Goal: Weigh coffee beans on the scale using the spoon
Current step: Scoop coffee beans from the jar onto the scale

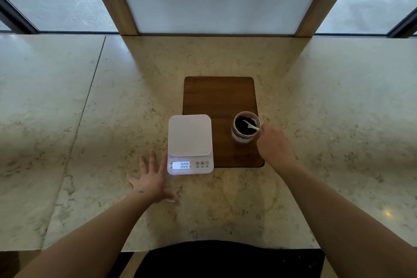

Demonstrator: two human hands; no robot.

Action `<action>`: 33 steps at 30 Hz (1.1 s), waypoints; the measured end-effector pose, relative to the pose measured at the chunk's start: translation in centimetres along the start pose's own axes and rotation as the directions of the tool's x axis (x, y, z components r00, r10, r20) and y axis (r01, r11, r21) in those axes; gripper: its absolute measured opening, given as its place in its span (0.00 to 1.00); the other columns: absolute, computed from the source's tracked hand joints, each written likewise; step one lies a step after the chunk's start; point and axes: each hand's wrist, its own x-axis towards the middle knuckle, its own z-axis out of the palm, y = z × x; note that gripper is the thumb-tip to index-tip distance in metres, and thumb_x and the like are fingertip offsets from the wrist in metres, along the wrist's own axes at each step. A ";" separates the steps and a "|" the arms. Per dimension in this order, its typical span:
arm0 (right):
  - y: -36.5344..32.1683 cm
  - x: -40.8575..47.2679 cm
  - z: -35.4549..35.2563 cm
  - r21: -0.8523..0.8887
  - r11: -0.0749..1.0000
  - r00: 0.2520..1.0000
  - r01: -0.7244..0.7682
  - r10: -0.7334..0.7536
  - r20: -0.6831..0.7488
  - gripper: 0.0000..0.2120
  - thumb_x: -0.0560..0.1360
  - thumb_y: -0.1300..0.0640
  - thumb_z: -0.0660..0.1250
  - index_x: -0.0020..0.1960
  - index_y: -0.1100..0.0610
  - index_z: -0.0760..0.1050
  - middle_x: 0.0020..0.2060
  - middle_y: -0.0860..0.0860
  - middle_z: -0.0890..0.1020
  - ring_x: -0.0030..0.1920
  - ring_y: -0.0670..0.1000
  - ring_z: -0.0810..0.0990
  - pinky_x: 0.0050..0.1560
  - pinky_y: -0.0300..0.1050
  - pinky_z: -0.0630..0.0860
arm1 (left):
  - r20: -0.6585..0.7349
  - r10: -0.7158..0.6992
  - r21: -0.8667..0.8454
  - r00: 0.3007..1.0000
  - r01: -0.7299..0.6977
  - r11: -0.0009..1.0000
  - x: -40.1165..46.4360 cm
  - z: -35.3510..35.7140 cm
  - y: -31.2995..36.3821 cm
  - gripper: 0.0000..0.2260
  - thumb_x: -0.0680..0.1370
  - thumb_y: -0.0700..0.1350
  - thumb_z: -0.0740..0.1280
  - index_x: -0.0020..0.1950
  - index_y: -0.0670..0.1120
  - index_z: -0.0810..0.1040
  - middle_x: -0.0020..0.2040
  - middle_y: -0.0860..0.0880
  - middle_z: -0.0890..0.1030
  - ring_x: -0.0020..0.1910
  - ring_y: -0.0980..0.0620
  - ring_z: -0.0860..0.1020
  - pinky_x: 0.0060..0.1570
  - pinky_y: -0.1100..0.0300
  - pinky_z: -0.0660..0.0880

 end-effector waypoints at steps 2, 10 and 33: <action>0.0 0.0 0.0 0.071 0.997 0.999 -0.008 0.005 0.049 0.12 0.79 0.63 0.56 0.37 0.54 0.67 0.34 0.51 0.73 0.35 0.52 0.72 0.29 0.45 0.61 | -0.001 0.000 0.002 1.000 0.000 1.000 -0.2 -0.1 0.0 0.71 0.55 0.77 0.74 0.68 0.63 0.15 0.74 0.47 0.18 0.72 0.38 0.20 0.67 0.18 0.46; -0.1 -0.6 0.2 0.259 0.963 0.994 -0.078 0.054 0.099 0.08 0.76 0.67 0.56 0.46 0.69 0.73 0.37 0.59 0.73 0.37 0.55 0.69 0.33 0.48 0.61 | 0.017 0.016 -0.010 1.000 -0.016 1.000 -0.8 -0.6 0.3 0.70 0.58 0.76 0.75 0.70 0.61 0.16 0.74 0.47 0.18 0.72 0.37 0.20 0.68 0.18 0.46; 0.8 0.5 2.0 0.635 0.612 0.881 -0.471 0.295 0.369 0.17 0.82 0.58 0.55 0.40 0.58 0.78 0.27 0.52 0.62 0.25 0.50 0.59 0.26 0.44 0.55 | 0.016 0.015 -0.008 1.000 -0.015 1.000 -1.1 -0.7 0.6 0.71 0.58 0.75 0.75 0.72 0.61 0.18 0.75 0.46 0.19 0.72 0.37 0.21 0.68 0.18 0.45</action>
